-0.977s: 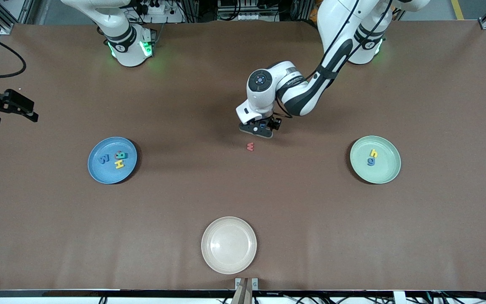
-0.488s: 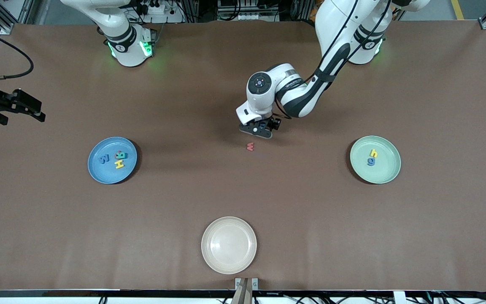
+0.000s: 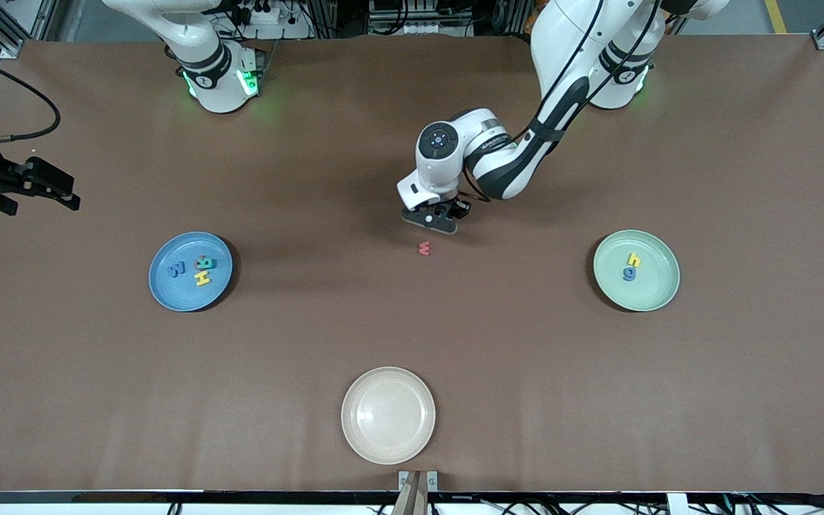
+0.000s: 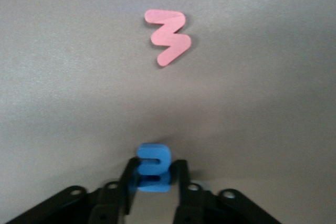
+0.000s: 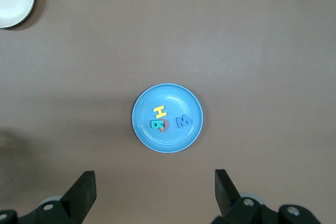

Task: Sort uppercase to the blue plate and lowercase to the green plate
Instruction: 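Carry the blue 3 with the left gripper to the green plate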

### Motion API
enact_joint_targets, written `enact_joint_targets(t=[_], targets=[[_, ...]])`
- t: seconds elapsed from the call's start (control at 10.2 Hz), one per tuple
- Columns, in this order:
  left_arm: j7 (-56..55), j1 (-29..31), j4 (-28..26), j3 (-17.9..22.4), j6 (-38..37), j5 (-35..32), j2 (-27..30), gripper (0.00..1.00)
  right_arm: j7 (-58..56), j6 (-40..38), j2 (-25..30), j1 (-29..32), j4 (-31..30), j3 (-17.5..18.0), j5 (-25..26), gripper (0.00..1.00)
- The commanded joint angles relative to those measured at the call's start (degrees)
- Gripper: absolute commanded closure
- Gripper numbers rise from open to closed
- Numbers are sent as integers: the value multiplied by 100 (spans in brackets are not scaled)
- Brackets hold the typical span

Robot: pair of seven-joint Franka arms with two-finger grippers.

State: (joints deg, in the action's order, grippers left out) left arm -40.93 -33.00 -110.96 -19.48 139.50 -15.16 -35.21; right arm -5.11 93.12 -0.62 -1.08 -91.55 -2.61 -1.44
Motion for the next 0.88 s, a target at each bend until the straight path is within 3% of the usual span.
enact_joint_targets(t=[0.0,0.1,0.29,0.49,0.78], targets=[[-38,22,-22,15,34,-110,-21,90,71,-83,-61,11,155,-12,-58,0],[-12,30,-22,15,34,-110,-12,97,89,-49,-70,29,155,-12,-58,0],[93,91,-22,15,-36,-136,92,100,98,-40,-210,20,146,-20,-67,0],[872,669,-40,-64,-1268,-58,722,100,89,-49,-193,38,155,-12,-76,0],[2584,2170,-49,-214,-3222,294,1647,100,71,83,-193,29,164,-29,-76,0]])
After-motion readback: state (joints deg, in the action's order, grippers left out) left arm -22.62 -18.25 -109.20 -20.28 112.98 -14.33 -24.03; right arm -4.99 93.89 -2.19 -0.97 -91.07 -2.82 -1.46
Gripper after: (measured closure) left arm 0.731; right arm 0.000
